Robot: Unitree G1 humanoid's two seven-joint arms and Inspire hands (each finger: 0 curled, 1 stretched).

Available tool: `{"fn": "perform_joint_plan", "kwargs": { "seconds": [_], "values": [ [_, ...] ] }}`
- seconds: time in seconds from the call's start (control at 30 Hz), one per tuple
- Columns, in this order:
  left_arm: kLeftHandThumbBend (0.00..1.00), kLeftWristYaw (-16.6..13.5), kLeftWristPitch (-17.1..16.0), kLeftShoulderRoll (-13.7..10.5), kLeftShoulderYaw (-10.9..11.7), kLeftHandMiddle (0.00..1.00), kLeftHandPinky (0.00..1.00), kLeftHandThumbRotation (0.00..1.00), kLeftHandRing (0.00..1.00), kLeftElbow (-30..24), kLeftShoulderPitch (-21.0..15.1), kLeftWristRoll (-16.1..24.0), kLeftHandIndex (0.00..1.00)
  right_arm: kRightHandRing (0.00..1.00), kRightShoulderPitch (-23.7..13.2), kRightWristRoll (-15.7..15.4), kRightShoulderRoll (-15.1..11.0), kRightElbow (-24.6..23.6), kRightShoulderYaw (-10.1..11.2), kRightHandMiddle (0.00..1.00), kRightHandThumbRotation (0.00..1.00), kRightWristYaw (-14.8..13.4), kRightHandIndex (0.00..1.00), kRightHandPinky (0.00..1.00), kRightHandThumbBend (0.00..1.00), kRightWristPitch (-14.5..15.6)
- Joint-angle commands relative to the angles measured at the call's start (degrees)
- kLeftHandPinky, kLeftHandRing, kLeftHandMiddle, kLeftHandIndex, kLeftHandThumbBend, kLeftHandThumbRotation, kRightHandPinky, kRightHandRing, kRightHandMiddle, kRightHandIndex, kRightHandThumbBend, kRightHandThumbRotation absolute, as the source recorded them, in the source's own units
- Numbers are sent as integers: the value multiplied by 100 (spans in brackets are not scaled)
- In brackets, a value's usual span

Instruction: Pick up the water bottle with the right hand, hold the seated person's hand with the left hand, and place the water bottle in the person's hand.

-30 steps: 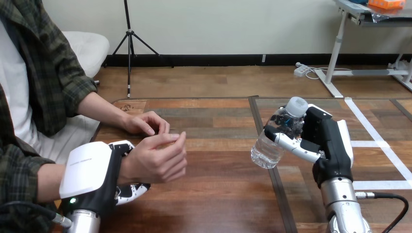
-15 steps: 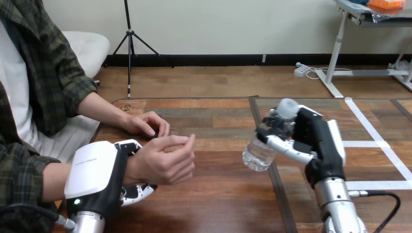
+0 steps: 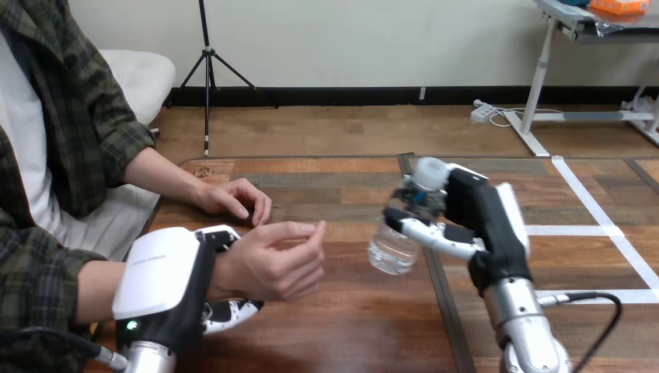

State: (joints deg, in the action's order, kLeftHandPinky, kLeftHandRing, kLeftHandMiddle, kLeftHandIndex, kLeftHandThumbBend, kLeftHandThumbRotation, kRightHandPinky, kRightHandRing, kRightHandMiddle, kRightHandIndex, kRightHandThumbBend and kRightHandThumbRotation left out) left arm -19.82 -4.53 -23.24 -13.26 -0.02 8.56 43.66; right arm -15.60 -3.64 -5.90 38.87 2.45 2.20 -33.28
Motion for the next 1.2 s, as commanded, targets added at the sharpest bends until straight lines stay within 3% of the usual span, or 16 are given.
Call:
{"fn": "perform_joint_plan", "kwargs": {
  "seconds": [0.0,0.77,1.17],
  "values": [
    [75,78,-258,168,-300,49,40,0,46,-510,-109,140,50,47,-711,2,111,-518,-130,51,0,45,53,40,65,-295],
    [76,94,-382,387,-566,49,41,0,45,-839,64,509,50,47,-739,-113,364,-1140,-538,51,0,206,53,40,67,21],
    [77,65,-510,423,-615,47,39,0,43,-848,84,571,49,47,-675,22,432,-1398,-653,51,0,452,53,40,66,52]
  ]
}}
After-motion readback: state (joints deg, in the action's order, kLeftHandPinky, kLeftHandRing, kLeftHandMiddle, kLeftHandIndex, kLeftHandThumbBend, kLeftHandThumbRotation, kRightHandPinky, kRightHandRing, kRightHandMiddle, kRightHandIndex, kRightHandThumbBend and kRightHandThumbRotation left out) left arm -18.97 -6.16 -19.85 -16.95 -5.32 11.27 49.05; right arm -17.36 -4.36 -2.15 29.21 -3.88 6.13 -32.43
